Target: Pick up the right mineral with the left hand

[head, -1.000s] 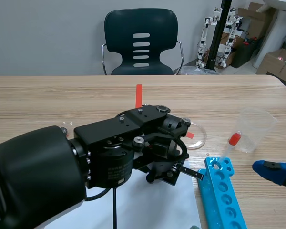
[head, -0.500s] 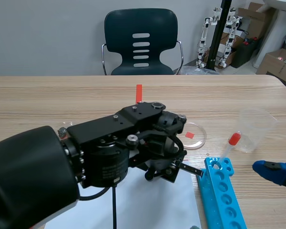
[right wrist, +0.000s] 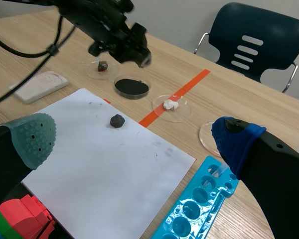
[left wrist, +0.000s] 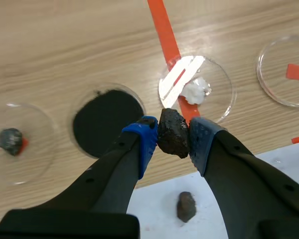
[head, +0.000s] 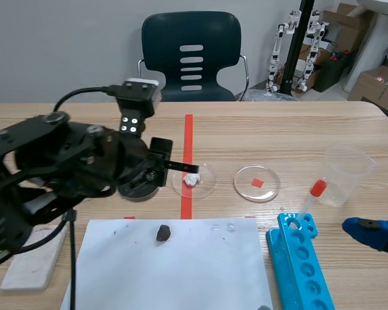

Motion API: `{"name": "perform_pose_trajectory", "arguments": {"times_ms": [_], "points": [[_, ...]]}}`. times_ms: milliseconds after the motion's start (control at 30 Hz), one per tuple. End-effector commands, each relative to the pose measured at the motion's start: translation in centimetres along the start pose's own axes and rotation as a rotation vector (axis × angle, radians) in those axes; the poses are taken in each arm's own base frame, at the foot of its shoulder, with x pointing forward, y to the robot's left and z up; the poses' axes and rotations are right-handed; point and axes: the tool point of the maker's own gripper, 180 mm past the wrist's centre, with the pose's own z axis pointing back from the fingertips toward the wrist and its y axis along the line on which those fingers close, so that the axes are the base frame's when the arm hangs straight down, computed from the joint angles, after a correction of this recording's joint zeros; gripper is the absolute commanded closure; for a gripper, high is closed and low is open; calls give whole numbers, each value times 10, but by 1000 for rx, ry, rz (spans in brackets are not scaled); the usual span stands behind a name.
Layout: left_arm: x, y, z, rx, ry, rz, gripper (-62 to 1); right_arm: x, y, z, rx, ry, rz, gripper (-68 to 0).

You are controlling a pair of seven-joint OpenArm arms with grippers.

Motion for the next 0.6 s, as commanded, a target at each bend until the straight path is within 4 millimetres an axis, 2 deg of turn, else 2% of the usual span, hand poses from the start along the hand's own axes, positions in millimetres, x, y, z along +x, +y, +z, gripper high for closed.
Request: {"name": "perform_pose_trajectory", "arguments": {"times_ms": [0, 133, 333, 433, 567], "points": [[4, 13, 8, 3, -54, -17, -100, 8, -3, -2, -5, -34, 2, -679], [9, 37, 33, -25, -162, -67, -100, 8, -3, -2, -5, -34, 2, -679], [11, 53, 76, -107, -318, -131, -100, 8, -3, -2, -5, -34, 2, -679], [9, 55, 100, -140, -382, -204, -100, 8, -3, -2, -5, -34, 2, -679], [3, 44, 131, -225, -470, -238, -100, 8, -3, -2, -5, -34, 2, -679]]}}
